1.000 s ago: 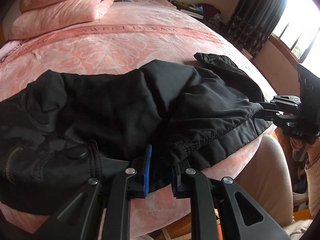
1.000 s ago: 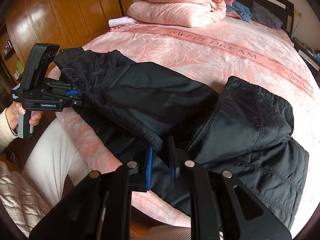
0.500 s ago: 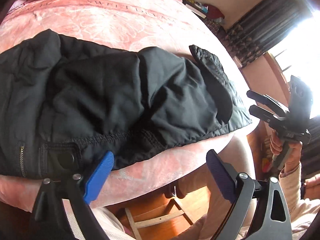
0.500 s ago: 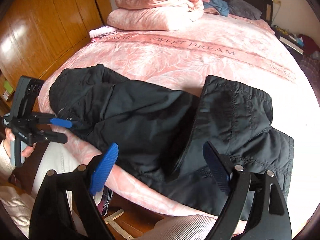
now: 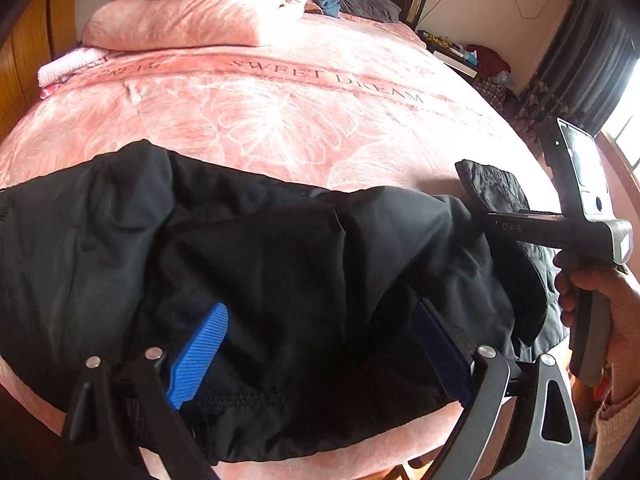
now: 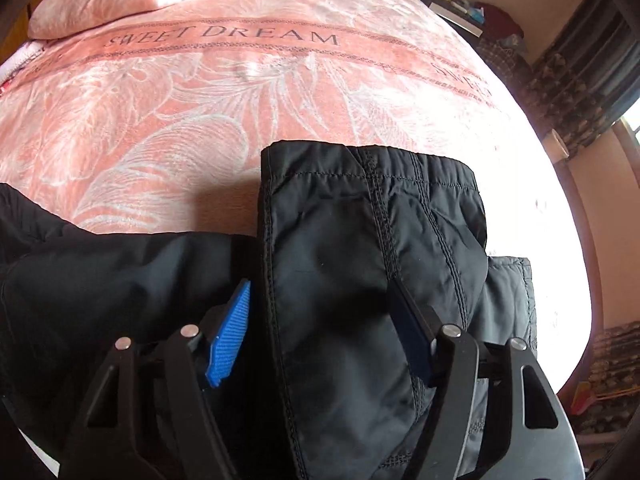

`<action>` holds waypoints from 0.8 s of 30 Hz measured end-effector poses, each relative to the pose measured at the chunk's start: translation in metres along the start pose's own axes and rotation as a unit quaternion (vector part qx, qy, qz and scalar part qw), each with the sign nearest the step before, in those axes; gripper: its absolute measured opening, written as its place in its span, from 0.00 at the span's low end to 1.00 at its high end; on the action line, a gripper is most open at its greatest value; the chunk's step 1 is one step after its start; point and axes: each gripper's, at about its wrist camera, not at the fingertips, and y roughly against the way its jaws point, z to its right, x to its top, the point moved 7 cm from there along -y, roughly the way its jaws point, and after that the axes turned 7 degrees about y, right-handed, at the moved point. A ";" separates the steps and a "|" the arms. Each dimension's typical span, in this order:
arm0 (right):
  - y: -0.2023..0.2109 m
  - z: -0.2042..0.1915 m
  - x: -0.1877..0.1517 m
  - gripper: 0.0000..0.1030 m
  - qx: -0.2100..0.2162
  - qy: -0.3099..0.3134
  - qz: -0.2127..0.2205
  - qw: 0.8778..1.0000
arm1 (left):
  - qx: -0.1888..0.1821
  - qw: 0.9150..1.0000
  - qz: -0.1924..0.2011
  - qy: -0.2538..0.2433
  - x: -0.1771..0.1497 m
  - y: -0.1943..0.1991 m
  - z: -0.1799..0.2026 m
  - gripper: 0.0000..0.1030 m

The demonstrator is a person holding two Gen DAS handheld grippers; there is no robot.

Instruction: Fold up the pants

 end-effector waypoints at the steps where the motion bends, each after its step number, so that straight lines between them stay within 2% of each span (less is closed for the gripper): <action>1: -0.003 0.003 -0.001 0.46 0.008 -0.006 -0.002 1.000 | 0.001 1.000 -0.008 -0.005 -0.002 -0.007 0.003 0.91; 2: -0.004 0.007 -0.003 0.36 0.021 -0.013 -0.002 1.000 | 0.001 1.000 -0.016 -0.008 -0.006 -0.013 0.006 0.91; 3: 0.000 0.010 -0.005 0.18 0.030 -0.022 0.002 0.999 | 0.003 1.000 -0.024 -0.011 -0.009 -0.016 0.006 0.91; 4: 0.007 0.016 -0.006 0.09 0.031 -0.028 0.011 0.999 | 0.006 0.999 -0.030 -0.014 -0.012 -0.021 0.007 0.91; 6: 0.027 0.030 -0.012 0.06 0.052 -0.053 0.035 0.997 | 0.015 0.999 -0.031 -0.022 -0.019 -0.027 0.007 0.91; 11: 0.080 0.090 -0.047 0.06 0.114 -0.144 0.104 0.977 | 0.029 0.998 -0.026 -0.043 -0.028 -0.029 0.009 0.92; 14: 0.088 0.131 -0.091 0.06 0.121 -0.200 0.106 0.966 | 0.032 0.998 -0.027 -0.045 -0.032 -0.028 0.009 0.92; 17: 0.073 0.158 -0.139 0.17 0.136 -0.247 0.087 0.955 | 0.036 0.998 -0.028 -0.043 -0.035 -0.026 0.010 0.92; 19: 0.054 0.169 -0.166 0.30 0.148 -0.272 0.074 0.948 | 0.034 0.998 -0.030 -0.037 -0.035 -0.025 0.010 0.92; 21: 0.037 0.174 -0.185 0.31 0.191 -0.302 0.064 0.932 | 0.029 0.999 -0.033 -0.027 -0.036 -0.022 0.010 0.92; 24: 0.026 0.185 -0.194 0.38 0.246 -0.341 0.073 0.905 | 0.020 0.999 -0.034 -0.012 -0.040 -0.015 0.013 0.92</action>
